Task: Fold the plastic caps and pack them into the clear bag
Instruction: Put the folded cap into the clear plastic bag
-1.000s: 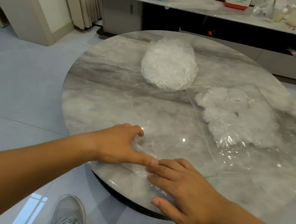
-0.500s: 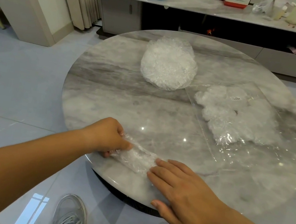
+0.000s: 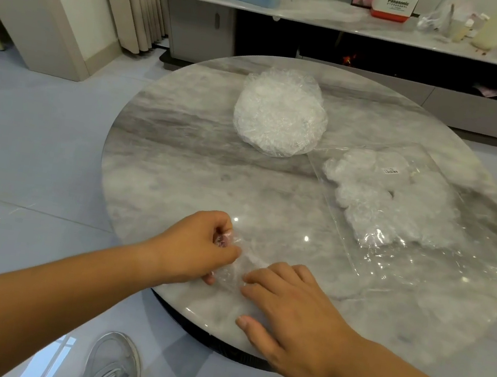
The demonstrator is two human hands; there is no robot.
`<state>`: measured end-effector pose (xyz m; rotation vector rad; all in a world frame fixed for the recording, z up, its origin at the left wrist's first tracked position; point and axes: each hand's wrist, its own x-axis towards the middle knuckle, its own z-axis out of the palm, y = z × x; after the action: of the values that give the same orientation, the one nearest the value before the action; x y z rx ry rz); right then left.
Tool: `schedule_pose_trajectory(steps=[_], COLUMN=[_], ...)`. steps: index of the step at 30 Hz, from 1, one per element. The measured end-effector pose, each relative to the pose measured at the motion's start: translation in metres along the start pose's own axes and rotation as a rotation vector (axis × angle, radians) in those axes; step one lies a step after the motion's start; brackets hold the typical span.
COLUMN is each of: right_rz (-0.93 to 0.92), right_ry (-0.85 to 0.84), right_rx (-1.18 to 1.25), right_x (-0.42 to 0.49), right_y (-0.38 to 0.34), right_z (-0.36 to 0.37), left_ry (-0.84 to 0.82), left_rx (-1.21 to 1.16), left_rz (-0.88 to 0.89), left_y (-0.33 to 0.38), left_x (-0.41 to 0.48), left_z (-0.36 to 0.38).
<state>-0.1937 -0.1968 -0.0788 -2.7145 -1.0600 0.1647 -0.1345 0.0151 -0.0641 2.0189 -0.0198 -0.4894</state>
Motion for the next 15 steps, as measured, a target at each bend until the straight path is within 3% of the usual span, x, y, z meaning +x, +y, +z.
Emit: schedule_pose_trajectory(steps=[8, 15], right_rz=[-0.072, 0.008], right_ry=[-0.057, 0.311], right_rx=[-0.007, 0.177], right_x=[-0.009, -0.025], right_y=[0.013, 0.026], right_z=[-0.004, -0.008], left_ry=[-0.163, -0.313], left_rx=[-0.325, -0.203], left_rz=[-0.080, -0.120], left_y=[0.016, 0.008], left_x=[-0.009, -0.008], left_z=[0.011, 0.017])
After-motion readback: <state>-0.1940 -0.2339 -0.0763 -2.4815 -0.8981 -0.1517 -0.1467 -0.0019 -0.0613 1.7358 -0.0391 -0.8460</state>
